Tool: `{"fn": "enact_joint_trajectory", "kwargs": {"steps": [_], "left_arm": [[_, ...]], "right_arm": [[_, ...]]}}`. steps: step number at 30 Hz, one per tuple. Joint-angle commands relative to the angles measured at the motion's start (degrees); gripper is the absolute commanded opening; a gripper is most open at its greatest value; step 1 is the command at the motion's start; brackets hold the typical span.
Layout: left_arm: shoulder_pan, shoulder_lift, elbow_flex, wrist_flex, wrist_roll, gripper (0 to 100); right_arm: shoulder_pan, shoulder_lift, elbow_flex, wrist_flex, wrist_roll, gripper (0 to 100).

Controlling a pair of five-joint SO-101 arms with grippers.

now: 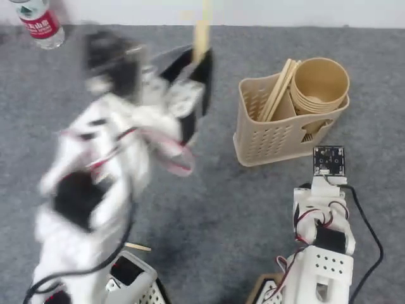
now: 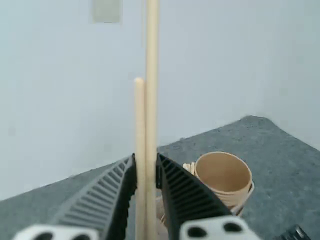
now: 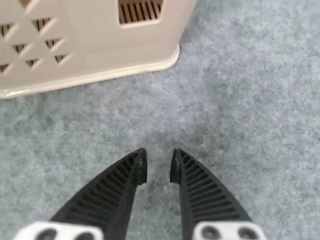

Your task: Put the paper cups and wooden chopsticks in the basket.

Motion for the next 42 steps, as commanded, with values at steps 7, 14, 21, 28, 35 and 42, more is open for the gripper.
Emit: {"fn": "enact_joint_trajectory", "kwargs": {"steps": [7,14,21,28,35,42], "left_arm": [[6.15,7.47,15.34,-40.62,-8.09,1],[6.15,16.44,14.37,-50.64,-4.48,1],[2.81,25.85,14.81,-56.7,5.19,1],[2.73,25.58,26.42,-56.35,7.12,1],[2.73,21.89,42.33,-69.36,0.7,1],[3.6,13.63,55.69,-76.75,-1.32,2]], "right_arm": [[-0.57,-0.57,-0.26,-1.45,2.9,9.7],[-1.1,-0.57,-0.26,-1.54,3.6,9.7],[-2.77,-0.57,-0.18,-1.54,3.78,9.7],[-2.68,-0.57,-0.18,-1.54,3.78,9.7],[-2.77,-0.57,-0.18,-1.54,3.78,9.7],[-2.86,-0.57,-0.18,-1.54,3.78,9.7]]}}
